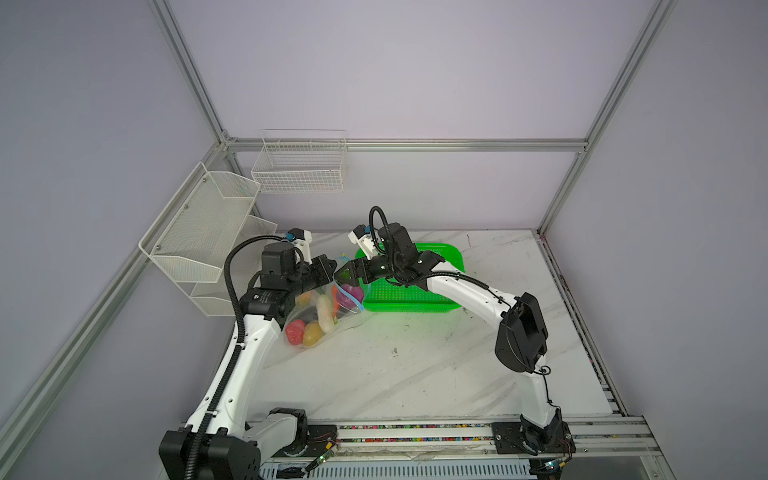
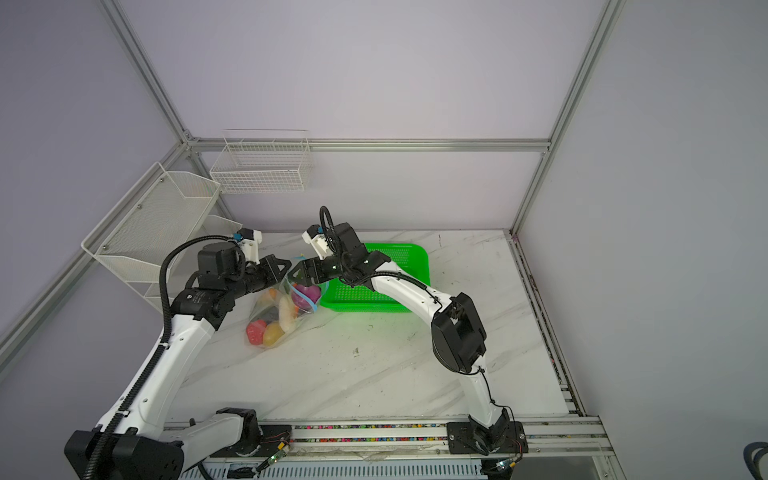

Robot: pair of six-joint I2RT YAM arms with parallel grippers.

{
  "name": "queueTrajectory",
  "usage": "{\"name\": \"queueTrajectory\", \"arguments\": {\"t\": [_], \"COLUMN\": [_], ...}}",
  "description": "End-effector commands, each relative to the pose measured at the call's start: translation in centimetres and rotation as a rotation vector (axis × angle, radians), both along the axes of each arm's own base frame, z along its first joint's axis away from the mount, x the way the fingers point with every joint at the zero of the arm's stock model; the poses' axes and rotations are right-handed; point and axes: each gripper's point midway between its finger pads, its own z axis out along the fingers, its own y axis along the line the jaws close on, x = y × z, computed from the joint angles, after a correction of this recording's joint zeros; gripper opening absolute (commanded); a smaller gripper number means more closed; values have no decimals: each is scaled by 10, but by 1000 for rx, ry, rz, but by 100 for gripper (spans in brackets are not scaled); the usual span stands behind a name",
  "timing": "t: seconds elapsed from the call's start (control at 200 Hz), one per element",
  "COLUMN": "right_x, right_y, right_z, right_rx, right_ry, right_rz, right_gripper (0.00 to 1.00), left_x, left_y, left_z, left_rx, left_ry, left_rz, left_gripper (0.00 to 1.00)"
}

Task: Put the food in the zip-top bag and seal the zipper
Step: 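Lower the onion into the bag and open the right gripper, then raise the open right gripper away from the bag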

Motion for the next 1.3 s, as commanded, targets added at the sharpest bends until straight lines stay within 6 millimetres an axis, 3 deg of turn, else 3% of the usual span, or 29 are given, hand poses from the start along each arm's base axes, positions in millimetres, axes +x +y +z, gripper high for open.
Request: {"name": "queueTrajectory", "arguments": {"t": [0.0, 0.08, 0.23, 0.365, 0.54, 0.7, 0.81, 0.985, 1.16, 1.295], "right_x": [-2, -5, -8, -8, -17, -43, -52, -50, -25, -3], "right_y": [-15, -25, -50, -69, -111, -139, -159, -159, -154, -154], "right_z": [49, 51, 36, 30, 13, -29, -78, -120, -146, -155], "right_rx": [37, 16, -99, -139, -228, -220, -276, -268, -305, -306], "right_ry": [-83, -77, -108, -105, -96, -41, -2, -6, -51, -63], "right_rz": [-31, -39, -95, -159, -278, -314, -357, -369, -406, -437], "right_gripper": [78, 71, 59, 59, 58, 55, 50, 48, 48, 48], "left_x": [-4, -4, -4, -5, -7, -10, -12, -15, -20, -22], "left_y": [-2, -2, -3, -2, -1, -2, -2, -1, 1, 1], "left_z": [58, 59, 61, 60, 60, 57, 57, 58, 60, 59], "left_rx": [9, 10, 10, 9, 6, 5, 4, -1, 6, 7], "left_ry": [-155, -157, -161, -159, -161, -154, -154, -155, -160, -156], "left_rz": [-20, -22, -25, -23, -19, -20, -20, -18, -6, -10], "left_gripper": [0, 0, 0, 0, 0, 0, 0, 0, 0, 0]}}
